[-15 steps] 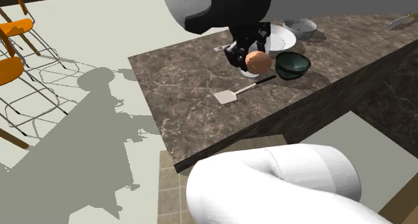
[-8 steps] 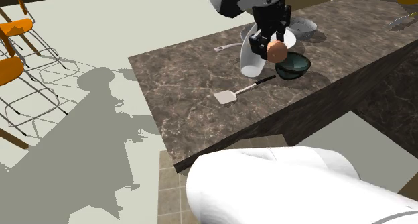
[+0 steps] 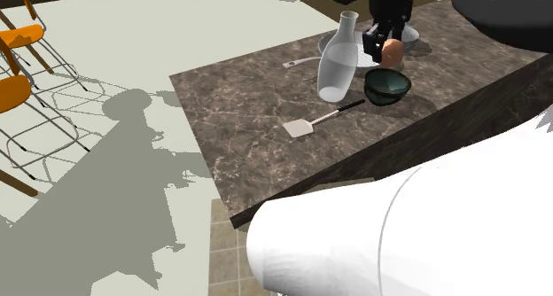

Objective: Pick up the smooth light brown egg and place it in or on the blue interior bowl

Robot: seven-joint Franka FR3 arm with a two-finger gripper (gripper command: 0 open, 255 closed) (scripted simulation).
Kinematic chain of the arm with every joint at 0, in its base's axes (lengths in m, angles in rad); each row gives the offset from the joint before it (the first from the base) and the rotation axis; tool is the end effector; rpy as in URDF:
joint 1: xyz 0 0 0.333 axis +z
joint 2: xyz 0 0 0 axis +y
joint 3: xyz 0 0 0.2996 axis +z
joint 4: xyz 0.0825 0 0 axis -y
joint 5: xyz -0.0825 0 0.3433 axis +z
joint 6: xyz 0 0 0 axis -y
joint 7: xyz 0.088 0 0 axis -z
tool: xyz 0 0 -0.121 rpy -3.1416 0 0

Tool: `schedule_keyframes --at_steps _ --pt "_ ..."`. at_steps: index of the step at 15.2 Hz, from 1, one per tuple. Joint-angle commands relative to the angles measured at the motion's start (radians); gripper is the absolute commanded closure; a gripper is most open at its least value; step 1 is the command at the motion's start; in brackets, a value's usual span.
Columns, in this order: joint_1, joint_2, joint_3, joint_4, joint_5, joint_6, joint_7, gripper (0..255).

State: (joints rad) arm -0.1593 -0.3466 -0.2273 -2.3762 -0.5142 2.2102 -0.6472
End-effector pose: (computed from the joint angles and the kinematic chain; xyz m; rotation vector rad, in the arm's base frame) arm 0.3907 -0.1873 0.4611 2.6402 0.7314 -0.0294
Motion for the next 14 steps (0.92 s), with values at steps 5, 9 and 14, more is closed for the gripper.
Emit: schedule_keyframes --at_steps 5,9,14 --pt "-0.016 0.163 -0.067 0.141 0.035 0.058 -0.093 255" --pt "-0.020 0.185 -0.071 0.108 0.022 0.110 -0.073 255" --pt "-0.026 0.217 -0.076 0.073 0.004 0.175 -0.046 255"
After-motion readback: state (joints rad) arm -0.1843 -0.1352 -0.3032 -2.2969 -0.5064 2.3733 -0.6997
